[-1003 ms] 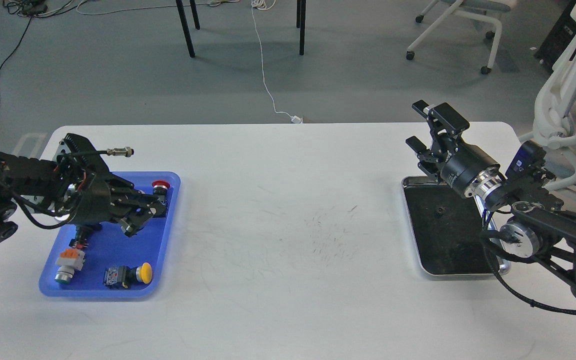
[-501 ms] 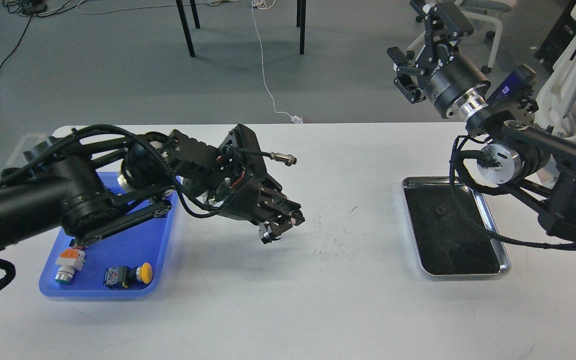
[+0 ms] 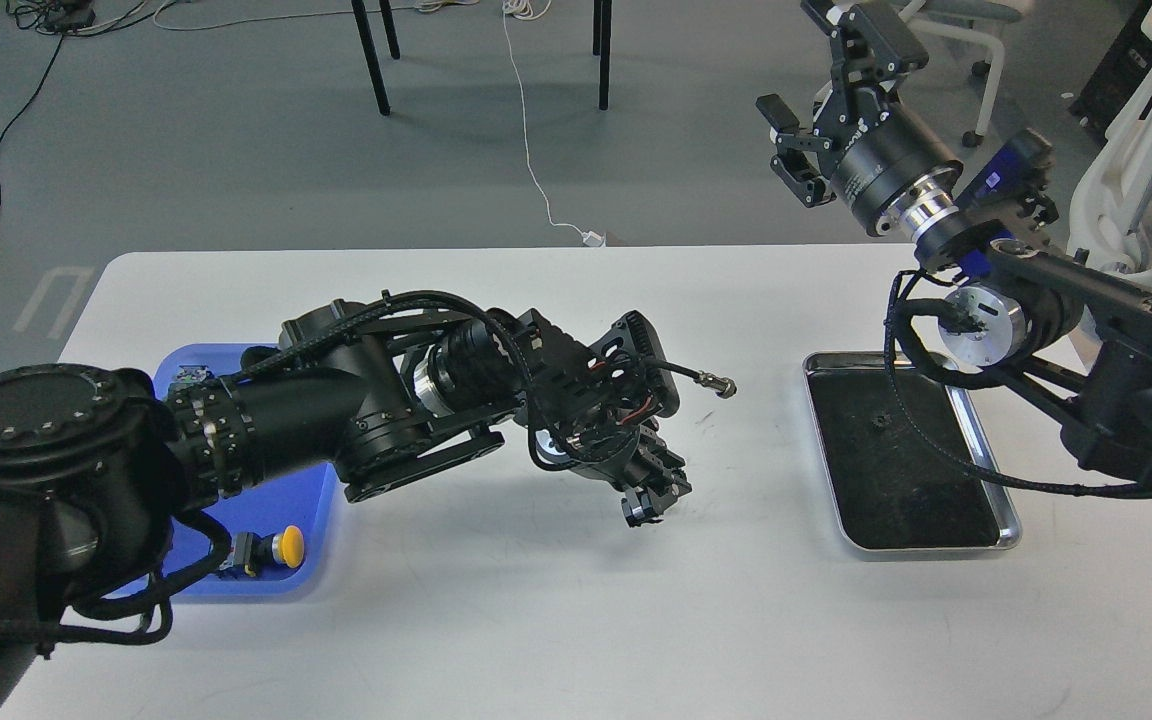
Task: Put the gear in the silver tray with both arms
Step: 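Carry the second gear with the left gripper toward the table center, then release the second gear on the table and retract the left arm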
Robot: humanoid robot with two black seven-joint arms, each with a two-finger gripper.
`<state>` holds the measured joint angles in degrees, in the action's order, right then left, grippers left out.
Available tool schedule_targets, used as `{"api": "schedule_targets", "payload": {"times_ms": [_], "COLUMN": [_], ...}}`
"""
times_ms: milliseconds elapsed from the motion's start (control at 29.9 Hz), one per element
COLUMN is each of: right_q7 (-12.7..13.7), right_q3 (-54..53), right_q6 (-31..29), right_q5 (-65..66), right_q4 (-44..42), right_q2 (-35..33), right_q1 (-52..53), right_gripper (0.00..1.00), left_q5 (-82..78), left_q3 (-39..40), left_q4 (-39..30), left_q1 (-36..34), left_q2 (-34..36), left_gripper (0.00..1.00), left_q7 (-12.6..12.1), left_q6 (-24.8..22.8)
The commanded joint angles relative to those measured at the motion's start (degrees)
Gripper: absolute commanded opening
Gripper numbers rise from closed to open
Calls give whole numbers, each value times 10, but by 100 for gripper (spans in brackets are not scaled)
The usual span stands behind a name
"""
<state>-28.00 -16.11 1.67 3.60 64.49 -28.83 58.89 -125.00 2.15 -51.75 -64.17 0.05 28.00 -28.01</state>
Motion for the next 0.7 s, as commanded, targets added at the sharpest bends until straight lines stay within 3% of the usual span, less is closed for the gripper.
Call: {"api": "schedule_targets", "payload": {"times_ms": [0,267,468,535,568,635,669], "right_q7": [0,0,0,0,0,0,0], "right_q3": [0,4,4,4,4,4,4], "right_q6": [0,1,1,1,1,1,0], "right_q5": [0,0,0,0,0,0,0], "right_q4": [0,0,0,0,0,0,0], "right_q2": [-2,-1,-2,-2,-2,-3,-3], "right_q1": [-1,-3,-3,-3,-3,-4,-4], "right_gripper": [96,96,96,96,96,96,96], "left_q5": [0,0,0,0,0,0,0], "left_q3": [-3,-16,-17,-17,-17,-16,-15], "left_q4": [3,38,44,47,48,48,48], "left_q1": [3,14,30,35,35,35,35], "left_q2": [0,0,0,0,0,0,0], "left_gripper": [15,17,25,31,40,68,74], "left_q7": [0,0,0,0,0,0,0], "left_q6": [0,0,0,1,4,8,9]}}
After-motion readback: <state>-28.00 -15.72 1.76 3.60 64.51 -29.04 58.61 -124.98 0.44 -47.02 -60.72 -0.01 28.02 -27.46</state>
